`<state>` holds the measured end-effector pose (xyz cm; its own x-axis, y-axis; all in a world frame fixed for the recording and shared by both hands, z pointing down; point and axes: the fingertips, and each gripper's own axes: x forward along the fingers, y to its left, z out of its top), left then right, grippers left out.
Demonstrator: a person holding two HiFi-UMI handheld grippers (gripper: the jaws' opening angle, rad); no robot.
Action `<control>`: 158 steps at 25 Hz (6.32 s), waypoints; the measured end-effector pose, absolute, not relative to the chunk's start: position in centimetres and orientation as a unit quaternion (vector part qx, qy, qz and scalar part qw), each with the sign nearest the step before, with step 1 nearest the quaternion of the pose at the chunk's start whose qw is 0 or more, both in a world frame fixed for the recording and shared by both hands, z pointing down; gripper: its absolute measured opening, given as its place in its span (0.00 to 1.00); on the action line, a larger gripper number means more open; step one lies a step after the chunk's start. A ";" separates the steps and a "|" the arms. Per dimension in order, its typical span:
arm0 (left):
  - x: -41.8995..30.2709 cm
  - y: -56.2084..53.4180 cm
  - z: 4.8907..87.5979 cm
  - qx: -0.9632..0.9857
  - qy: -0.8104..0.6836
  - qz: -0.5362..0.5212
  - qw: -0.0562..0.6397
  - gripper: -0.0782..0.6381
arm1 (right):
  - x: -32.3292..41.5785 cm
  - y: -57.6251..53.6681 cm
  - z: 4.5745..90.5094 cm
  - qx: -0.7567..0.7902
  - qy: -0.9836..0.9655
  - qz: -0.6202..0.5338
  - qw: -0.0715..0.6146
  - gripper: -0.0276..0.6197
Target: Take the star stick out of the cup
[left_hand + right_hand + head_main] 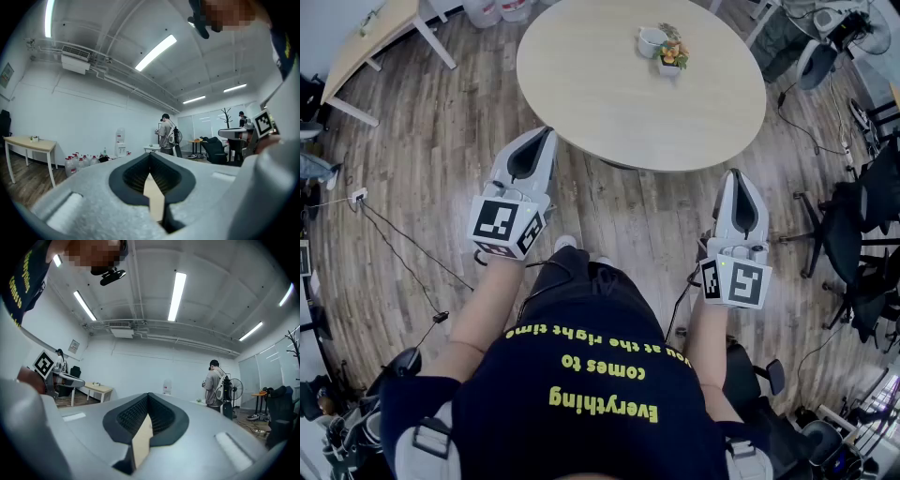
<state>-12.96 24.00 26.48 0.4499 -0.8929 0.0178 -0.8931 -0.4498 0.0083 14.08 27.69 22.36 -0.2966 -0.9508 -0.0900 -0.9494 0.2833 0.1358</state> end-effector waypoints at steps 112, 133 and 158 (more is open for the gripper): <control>-6.0 -19.0 30.7 0.860 -0.506 0.029 0.053 0.50 | 15.0 -15.1 29.6 0.548 -0.834 0.062 0.012 0.33; -5.6 -19.9 34.6 0.862 -0.497 0.041 0.091 0.52 | 13.7 -17.0 35.0 0.533 -0.836 0.123 0.036 0.35; -6.9 -20.9 37.3 0.858 -0.497 0.053 0.116 0.53 | 10.3 -19.6 41.7 0.519 -0.834 0.174 0.073 0.36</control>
<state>-6.90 -20.94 37.33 0.5006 -0.8405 0.2074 -0.8653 -0.4792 0.1467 10.32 -19.64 41.67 -0.4509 -0.8397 0.3026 -0.8906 0.4007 -0.2153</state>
